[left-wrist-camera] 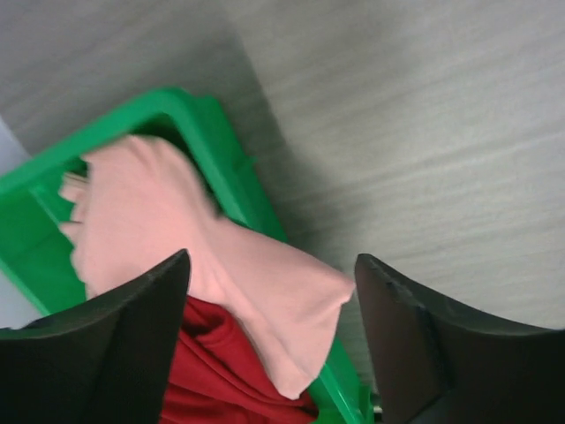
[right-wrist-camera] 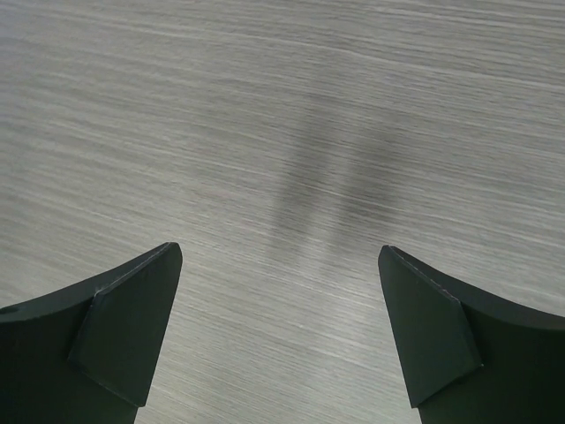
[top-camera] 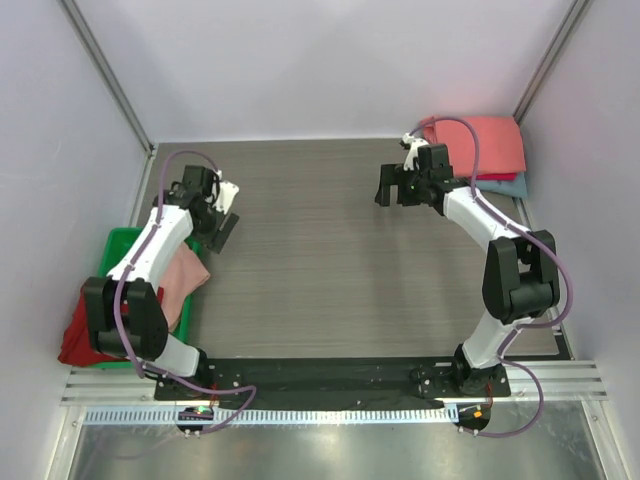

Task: Fold and stack the t-shirts
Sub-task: Grab the tshirt from the pile, then move the tshirt to the center of the board, then flatten the tshirt out

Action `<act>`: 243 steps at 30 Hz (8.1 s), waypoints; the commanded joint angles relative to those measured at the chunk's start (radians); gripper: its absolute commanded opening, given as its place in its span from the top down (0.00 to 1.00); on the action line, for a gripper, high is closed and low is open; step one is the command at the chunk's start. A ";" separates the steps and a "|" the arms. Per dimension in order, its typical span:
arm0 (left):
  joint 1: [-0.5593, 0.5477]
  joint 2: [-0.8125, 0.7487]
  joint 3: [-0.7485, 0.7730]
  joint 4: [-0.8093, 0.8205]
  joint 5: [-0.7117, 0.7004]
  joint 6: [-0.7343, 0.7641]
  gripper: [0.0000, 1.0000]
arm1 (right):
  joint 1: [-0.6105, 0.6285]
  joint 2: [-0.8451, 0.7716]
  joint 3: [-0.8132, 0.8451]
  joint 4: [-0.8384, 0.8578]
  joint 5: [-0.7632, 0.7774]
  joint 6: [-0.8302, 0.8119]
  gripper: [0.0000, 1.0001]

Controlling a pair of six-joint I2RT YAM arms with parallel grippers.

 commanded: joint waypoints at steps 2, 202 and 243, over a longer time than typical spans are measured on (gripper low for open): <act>-0.002 -0.013 -0.042 -0.035 0.017 0.066 0.29 | 0.006 0.025 0.058 -0.003 -0.119 -0.067 0.00; -0.296 0.085 0.070 0.262 0.571 -0.217 0.57 | 0.370 0.164 0.969 -0.233 0.176 -1.414 0.99; -0.351 0.003 0.365 0.095 0.281 0.056 1.00 | 0.187 0.071 0.803 -0.114 0.302 -1.115 0.99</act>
